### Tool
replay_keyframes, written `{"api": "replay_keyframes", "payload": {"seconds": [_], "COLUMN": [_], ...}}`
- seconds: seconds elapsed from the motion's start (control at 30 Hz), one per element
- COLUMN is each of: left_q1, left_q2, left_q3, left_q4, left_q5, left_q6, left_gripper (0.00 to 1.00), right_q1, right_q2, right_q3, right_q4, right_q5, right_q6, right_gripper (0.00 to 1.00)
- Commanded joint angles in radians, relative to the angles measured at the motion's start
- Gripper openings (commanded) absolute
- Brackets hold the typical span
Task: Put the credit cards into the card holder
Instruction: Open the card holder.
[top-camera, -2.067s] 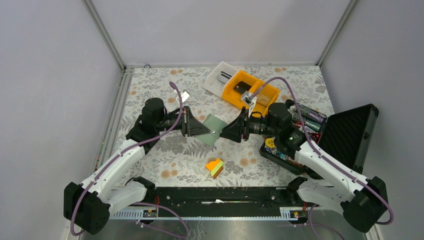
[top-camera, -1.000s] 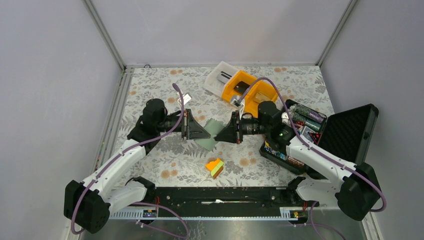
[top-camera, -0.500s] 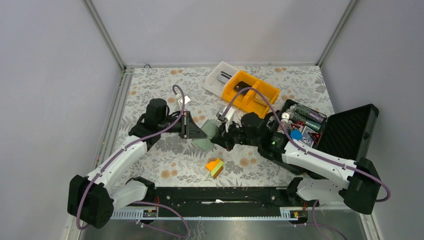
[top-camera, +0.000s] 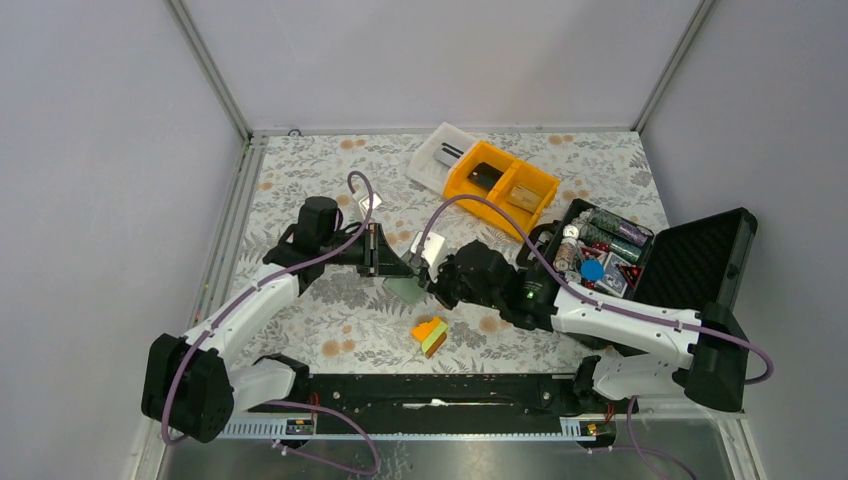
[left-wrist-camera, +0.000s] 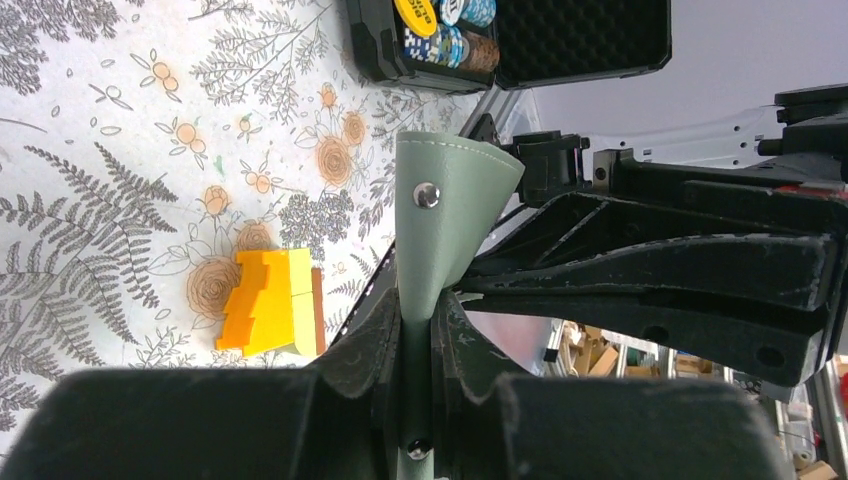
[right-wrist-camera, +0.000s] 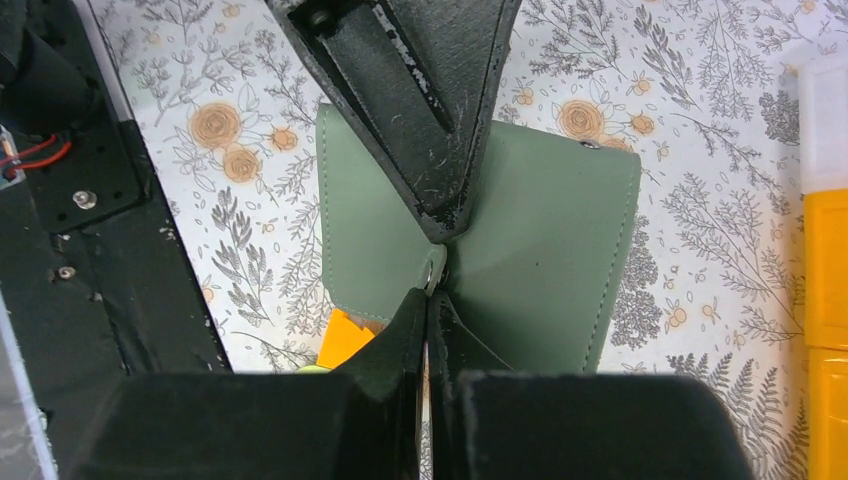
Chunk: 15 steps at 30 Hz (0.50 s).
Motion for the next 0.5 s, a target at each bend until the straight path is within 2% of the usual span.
{"api": "replay_keyframes", "payload": {"seconds": [0.0, 0.47], "left_q1": [0.017, 0.037], "left_q2": [0.029, 0.083], "left_q3": [0.036, 0.038], "left_q4": [0.111, 0.079], "left_q5": [-0.094, -0.096], "left_q6": [-0.020, -0.027], "left_gripper": [0.00, 0.00], "right_q1": [0.092, 0.180], "right_q2": [0.010, 0.050], "right_q3": [0.064, 0.097], "right_q4": [0.054, -0.023], "right_q5": [-0.127, -0.078], "right_q6": [-0.027, -0.093], "right_gripper": [0.00, 0.00]}}
